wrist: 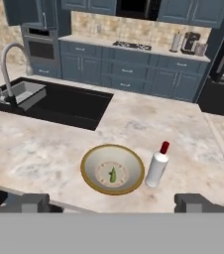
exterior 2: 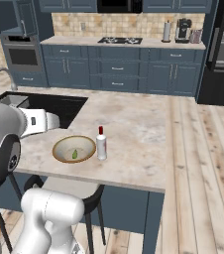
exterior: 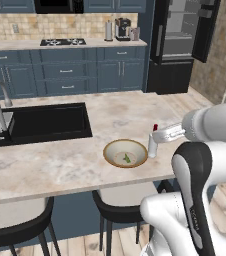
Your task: There is a bowl on the dining counter. Grab a lemon wedge from the fridge and place it in the bowl. Then get the liquor bottle and glass cup from the cabinet and place them next to the bowl.
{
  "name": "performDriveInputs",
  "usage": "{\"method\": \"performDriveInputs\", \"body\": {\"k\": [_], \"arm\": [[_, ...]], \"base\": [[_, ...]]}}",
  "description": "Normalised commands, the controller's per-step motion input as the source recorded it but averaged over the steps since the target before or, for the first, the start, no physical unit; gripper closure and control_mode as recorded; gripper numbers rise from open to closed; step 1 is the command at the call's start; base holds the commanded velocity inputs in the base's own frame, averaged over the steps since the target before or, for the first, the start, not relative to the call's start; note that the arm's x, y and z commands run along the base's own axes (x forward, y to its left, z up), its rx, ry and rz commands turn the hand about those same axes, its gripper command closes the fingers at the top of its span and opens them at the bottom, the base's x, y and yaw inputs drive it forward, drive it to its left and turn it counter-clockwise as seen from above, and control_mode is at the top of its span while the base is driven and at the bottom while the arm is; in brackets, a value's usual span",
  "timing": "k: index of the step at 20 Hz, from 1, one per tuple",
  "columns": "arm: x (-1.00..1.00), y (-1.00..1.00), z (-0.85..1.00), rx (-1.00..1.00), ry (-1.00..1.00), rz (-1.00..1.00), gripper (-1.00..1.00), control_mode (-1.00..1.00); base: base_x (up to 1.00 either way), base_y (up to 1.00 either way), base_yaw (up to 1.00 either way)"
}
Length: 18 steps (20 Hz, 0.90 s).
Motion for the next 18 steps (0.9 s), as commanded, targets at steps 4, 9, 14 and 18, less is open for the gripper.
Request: {"method": "performDriveInputs", "body": {"k": [4,9,14,18], "arm": [[-0.04,0.02,-0.02,0.0,0.01,-0.01,-1.0,-1.0],[0.0,0.0,0.0,0.0,0.03,0.0,-1.0,-1.0],[-0.05,0.0,-0.03,0.0,0.0,0.0,-1.0,-1.0],[-0.38,0.08,-0.13,0.0,0.0,0.0,-1.0,-1.0]], "base": [[0.0,0.0,0.0],[0.0,0.0,0.0],[0.0,0.0,0.0],[0.0,0.0,0.0]]}}
